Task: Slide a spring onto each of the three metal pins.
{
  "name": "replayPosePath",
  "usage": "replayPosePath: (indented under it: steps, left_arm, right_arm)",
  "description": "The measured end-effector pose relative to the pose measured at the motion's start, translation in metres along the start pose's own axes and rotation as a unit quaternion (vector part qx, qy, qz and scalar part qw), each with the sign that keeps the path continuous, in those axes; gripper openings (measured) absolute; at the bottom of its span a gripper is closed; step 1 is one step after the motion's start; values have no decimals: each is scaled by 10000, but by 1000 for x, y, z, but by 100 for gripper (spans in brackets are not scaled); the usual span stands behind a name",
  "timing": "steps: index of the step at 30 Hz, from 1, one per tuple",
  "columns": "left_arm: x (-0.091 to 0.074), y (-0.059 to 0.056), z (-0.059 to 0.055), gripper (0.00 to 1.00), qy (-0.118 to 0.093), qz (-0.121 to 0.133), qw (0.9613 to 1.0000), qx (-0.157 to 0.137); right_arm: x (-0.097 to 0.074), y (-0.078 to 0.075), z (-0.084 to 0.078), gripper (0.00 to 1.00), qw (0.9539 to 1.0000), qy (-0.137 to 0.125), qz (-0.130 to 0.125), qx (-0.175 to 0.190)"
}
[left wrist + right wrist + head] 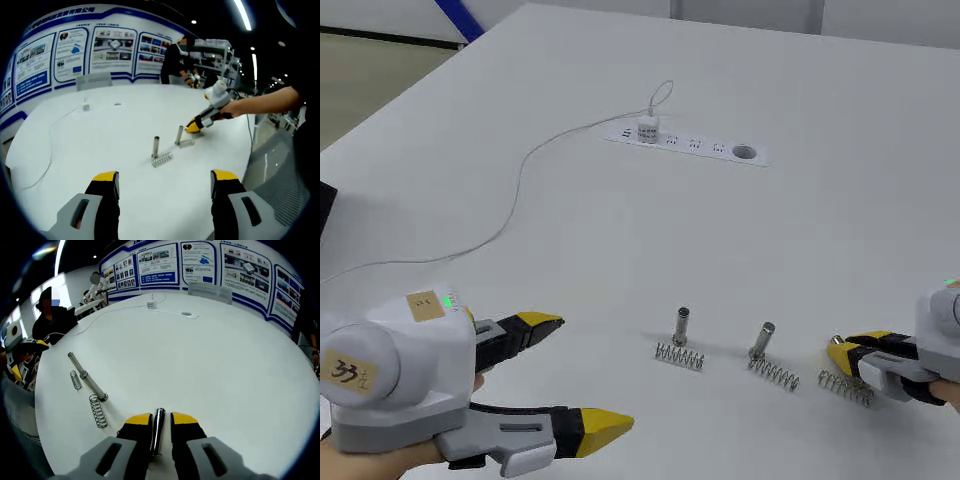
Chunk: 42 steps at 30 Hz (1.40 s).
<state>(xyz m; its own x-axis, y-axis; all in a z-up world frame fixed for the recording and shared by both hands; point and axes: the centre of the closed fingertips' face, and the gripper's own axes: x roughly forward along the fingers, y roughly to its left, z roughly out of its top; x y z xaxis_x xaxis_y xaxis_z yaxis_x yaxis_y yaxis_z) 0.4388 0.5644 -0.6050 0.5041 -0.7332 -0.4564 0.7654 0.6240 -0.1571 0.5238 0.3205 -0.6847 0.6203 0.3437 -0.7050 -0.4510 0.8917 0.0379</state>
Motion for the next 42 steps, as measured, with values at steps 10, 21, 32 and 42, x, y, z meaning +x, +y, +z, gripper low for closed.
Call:
replayPosePath:
  steps: [10,21,32,42]
  left_arm:
    - [0,-2,-1,76,-20,-34,10000,-41]
    - [-3,0,2,75,-51,-22,10000,-33]
    - [-6,-3,13,75,-217,1,9997,-67]
    - [-6,-6,14,75,-232,11,9997,-49]
  right_arm:
    - [5,1,1,10,9998,189,0,-70]
    - [6,2,1,8,9997,205,-16,-140]
    - [2,2,4,8,9996,142,-129,-214]
    - [-11,-4,14,8,9996,-98,-201,-181]
